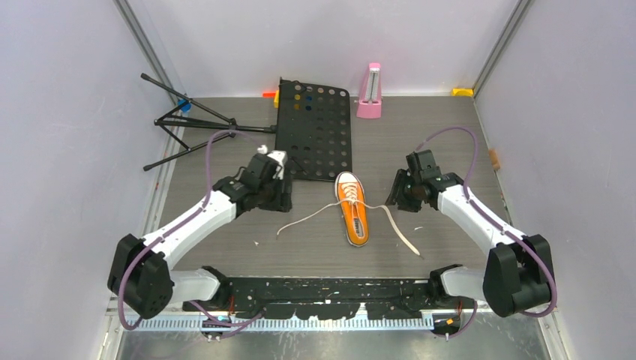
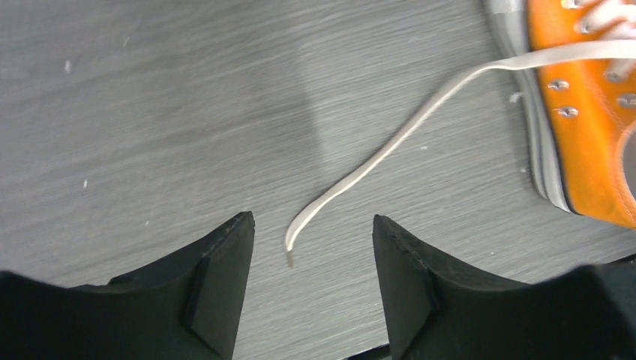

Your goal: Tie the shoes

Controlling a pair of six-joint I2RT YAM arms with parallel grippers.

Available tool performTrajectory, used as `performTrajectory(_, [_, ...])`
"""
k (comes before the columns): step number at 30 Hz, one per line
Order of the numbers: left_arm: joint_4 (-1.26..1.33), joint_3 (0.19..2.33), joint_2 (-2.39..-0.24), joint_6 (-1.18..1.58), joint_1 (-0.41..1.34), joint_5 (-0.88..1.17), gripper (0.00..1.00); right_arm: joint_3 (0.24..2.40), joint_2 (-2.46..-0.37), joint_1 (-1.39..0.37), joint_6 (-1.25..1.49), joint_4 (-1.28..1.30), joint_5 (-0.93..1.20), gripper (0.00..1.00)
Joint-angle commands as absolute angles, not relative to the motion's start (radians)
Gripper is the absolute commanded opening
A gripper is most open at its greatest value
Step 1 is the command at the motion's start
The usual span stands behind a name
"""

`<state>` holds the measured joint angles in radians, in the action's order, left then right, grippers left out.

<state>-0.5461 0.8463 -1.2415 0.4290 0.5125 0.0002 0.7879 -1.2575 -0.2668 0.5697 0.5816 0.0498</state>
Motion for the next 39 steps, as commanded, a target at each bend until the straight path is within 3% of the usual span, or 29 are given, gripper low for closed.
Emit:
performTrajectory(1, [-0.605, 0.974, -1.292, 0.292, 0.653, -0.150, 0.63, 0.831, -1.209, -0.264, 0.522, 0.642, 0.096, 0.50])
performTrajectory(4, [-0.544, 1.012, -1.382, 0.189, 0.702, -0.041, 0.63, 0.829, -1.185, -0.264, 0.517, 0.643, 0.103, 0.51])
performTrajectory(15, [-0.557, 1.255, -1.783, -0.021, 0.804, -0.021, 0.60, 0.812, -1.115, -0.264, 0.539, 0.643, 0.131, 0.52])
performTrajectory(22, [-0.579, 1.307, -1.899, 0.015, 0.804, 0.023, 0.42, 0.788, -1.110, -0.264, 0.558, 0.632, 0.119, 0.53])
performTrajectory(24, [-0.565, 1.289, -1.905, 0.027, 0.804, 0.062, 0.34, 0.783, -1.110, -0.264, 0.560, 0.629, 0.112, 0.53])
performTrajectory(27, [-0.532, 1.253, -1.894, 0.045, 0.804, 0.092, 0.05, 0.778, -1.107, -0.264, 0.565, 0.614, 0.116, 0.52])
performTrajectory(28, [-0.517, 1.240, -1.884, 0.054, 0.804, 0.099, 0.00, 0.780, -1.108, -0.264, 0.564, 0.611, 0.121, 0.52])
performTrajectory(34, [-0.311, 1.094, -1.715, 0.140, 0.799, 0.097, 0.00, 0.821, -1.124, -0.271, 0.508, 0.565, 0.301, 0.43])
performTrajectory(39, [-0.046, 0.958, -1.578, 0.275, 0.774, 0.175, 0.00, 0.938, -1.179, -0.378, 0.480, 0.553, 0.345, 0.43])
